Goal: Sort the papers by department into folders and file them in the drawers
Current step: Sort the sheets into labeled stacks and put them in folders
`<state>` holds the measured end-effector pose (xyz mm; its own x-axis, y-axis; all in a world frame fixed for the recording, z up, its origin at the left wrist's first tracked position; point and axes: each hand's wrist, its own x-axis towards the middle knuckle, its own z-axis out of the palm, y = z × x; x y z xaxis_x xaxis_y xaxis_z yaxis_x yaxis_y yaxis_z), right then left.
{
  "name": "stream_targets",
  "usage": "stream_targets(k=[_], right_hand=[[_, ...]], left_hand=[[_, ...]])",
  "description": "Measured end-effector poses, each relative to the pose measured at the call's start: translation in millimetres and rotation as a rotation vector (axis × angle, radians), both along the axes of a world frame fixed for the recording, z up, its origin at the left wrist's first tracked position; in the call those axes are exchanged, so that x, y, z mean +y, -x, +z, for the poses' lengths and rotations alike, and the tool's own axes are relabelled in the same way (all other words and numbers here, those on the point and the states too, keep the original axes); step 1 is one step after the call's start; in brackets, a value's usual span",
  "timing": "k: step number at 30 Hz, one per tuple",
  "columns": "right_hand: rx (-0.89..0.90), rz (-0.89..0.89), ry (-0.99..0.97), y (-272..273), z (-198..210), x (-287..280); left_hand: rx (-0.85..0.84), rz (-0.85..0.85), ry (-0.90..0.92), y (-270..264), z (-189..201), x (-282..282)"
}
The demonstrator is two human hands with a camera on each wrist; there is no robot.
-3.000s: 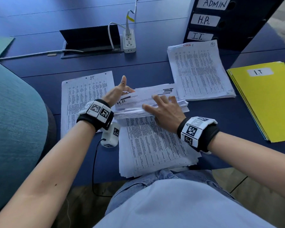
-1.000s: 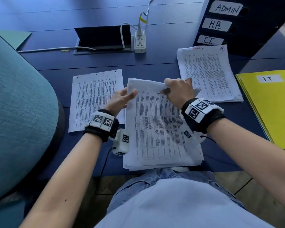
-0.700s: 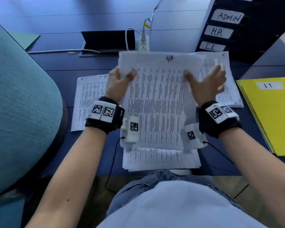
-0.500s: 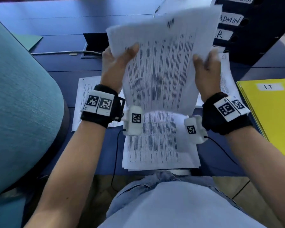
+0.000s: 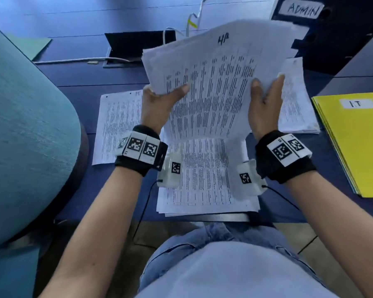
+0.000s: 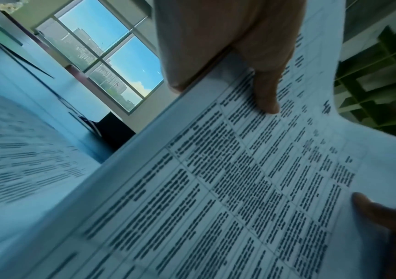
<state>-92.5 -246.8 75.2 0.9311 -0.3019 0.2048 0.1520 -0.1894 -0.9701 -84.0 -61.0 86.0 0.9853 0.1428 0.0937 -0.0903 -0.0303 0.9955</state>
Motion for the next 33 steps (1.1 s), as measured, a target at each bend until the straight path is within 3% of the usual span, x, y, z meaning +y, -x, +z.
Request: stream_targets(k=[4,8,13,18,21,24,29,33], right_hand=[[-0.036,-0.075,0.105,-13.4,17.6,-12.6],[-0.097,-0.188,0.231,-35.3,16.1,-58.6],[0.053,-0.268,0.365,-27.5,-5.1,-112.0],[0.392,-0.194,0.6,-21.4,-44.6,-160.3],[0.545,-0.16,0.648,-20.9,-57.7,-175.5],[0.603,-0.155,0.703,-27.3,-67.9,-186.5],[0.694,-0.079,0.886,-35.4,-78.3,-197.4],[0.66,0.161,1.126,-37.6,-90.5,-190.3]], left_hand=[[-0.027,0.014,-0.052,-13.2,15.7,-10.8],[-0.027,-0.158,0.044,-31.4,30.6,-39.9],[0.241,-0.222,0.065,-50.5,-9.4,-101.2],[0.523,-0.259,-0.014,-46.7,-50.8,-153.1],[0.652,-0.23,-0.077,-47.1,-75.2,-178.5],[0.743,-0.143,-0.138,-49.2,-100.0,-198.7],[0.788,-0.066,-0.289,-38.4,-110.0,-226.1],[0.783,0.013,-0.371,-34.1,-109.7,-236.8]])
